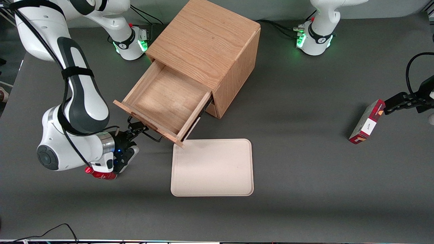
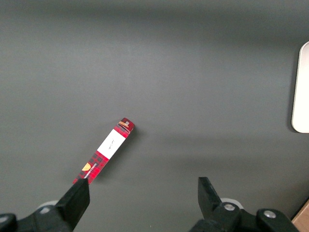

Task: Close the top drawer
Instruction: 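Push the drawer front with the right gripper into the cabinet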

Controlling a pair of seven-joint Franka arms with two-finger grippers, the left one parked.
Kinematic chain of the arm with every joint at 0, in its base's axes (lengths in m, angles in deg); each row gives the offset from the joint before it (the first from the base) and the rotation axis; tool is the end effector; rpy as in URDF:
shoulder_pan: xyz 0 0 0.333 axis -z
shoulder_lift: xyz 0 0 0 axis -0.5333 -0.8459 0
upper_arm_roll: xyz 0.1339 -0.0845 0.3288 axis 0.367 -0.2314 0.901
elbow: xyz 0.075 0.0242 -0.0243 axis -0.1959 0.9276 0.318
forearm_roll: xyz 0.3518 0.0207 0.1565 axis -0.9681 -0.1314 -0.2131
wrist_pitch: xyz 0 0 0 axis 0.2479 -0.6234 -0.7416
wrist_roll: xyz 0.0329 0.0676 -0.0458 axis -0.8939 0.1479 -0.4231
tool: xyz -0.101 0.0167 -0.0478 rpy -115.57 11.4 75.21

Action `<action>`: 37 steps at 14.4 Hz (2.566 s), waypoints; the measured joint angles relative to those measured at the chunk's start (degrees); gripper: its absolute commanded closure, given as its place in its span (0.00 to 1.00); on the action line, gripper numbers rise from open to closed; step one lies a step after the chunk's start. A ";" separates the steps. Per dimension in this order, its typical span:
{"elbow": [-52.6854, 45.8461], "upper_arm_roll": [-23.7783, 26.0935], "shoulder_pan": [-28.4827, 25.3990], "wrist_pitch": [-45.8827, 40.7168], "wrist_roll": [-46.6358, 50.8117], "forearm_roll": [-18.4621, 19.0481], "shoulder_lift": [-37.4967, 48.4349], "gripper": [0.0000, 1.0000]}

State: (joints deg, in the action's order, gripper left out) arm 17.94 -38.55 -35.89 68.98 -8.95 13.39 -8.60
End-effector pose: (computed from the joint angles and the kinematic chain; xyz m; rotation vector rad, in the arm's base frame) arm 0.6793 0.1572 0.4026 -2.5137 -0.9151 0.4078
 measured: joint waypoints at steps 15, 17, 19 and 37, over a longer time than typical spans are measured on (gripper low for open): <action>22.66 2.22 -0.38 10.43 3.83 -5.67 13.93 0.00; 23.84 3.35 -0.42 10.86 5.58 -5.68 15.01 0.00; 25.27 4.37 -0.43 11.56 6.82 -5.69 16.20 0.00; 44.39 12.18 -0.46 20.74 12.97 -12.90 30.24 0.00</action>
State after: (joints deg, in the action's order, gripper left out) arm 62.33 -26.38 -36.35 89.72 4.02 0.49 21.64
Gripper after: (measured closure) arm 0.000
